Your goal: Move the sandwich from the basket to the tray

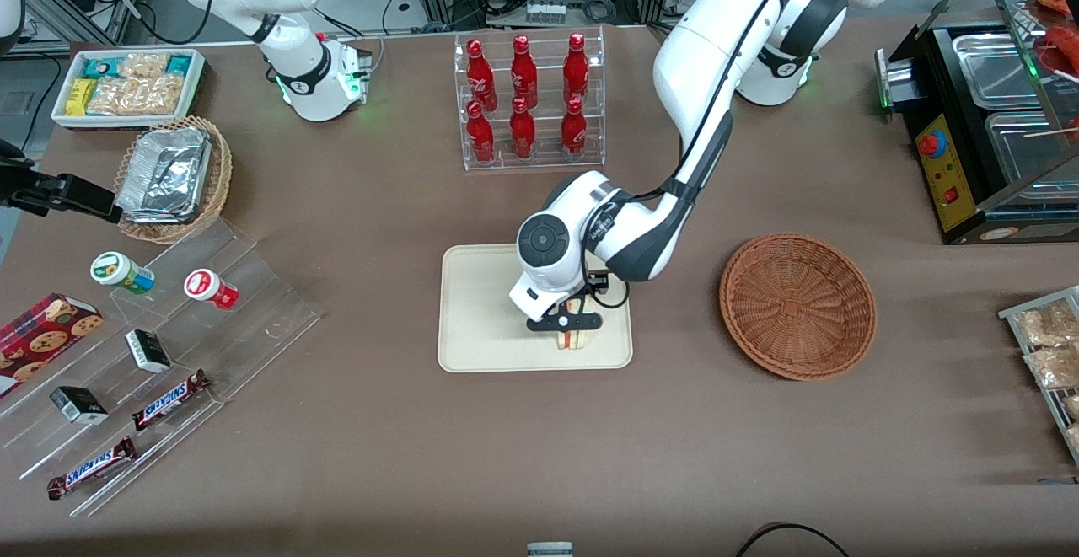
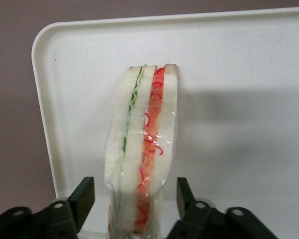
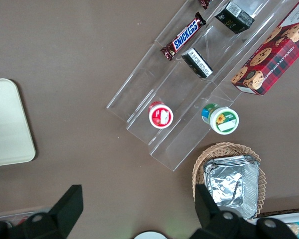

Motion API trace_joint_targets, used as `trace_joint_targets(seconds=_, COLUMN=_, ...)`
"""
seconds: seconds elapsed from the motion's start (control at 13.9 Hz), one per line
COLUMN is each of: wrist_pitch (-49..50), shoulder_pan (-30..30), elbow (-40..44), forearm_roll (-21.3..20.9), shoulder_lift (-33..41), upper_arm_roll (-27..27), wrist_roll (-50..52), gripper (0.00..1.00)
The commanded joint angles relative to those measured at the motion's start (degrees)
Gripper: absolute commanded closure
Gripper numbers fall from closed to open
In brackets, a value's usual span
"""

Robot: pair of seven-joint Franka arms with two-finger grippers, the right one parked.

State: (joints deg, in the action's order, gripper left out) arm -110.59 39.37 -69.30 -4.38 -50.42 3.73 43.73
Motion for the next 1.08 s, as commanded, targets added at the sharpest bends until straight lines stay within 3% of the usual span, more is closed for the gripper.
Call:
trace_joint_targets(seconds=0.0, wrist_pitch=0.5, shoulder_pan=0.5, elbow=1.8, forearm_roll=-0.9, shoulder_lift=0.3, upper_arm_roll=-0.8, wrist_roll=0.7, gripper=0.0)
trace_joint_targets(seconds=0.5, wrist_pitch=1.4, shoulder_pan=-0.7, elbow=2.6, forearm_roll=-0.6, shoulder_lift=5.9, upper_arm_roll=-4.3, wrist_roll=0.5, gripper=0.0)
trace_joint_targets(seconds=0.65, wrist_pitch=2.4, shoulder_pan=-5.6, elbow=2.2, forearm_roll=0.7, shoulder_lift=8.3, upper_arm_roll=-4.2, wrist_roll=-0.8, gripper=0.0)
trace_joint_targets(seconds=0.79, wrist_pitch=2.7, shoulder_pan=-10.3, elbow=0.5, forearm_roll=6.0, shoulder_lift=11.3, upper_arm_roll=-4.0, wrist_roll=-7.4, gripper=0.0)
trace_joint_targets(seconds=1.01, wrist_pitch=2.7, shoulder_pan=-16.1, elbow=-6.0, forearm_roll=6.1, shoulder_lift=17.7, upper_arm_roll=-4.1, wrist_roll=-13.7, gripper=0.0)
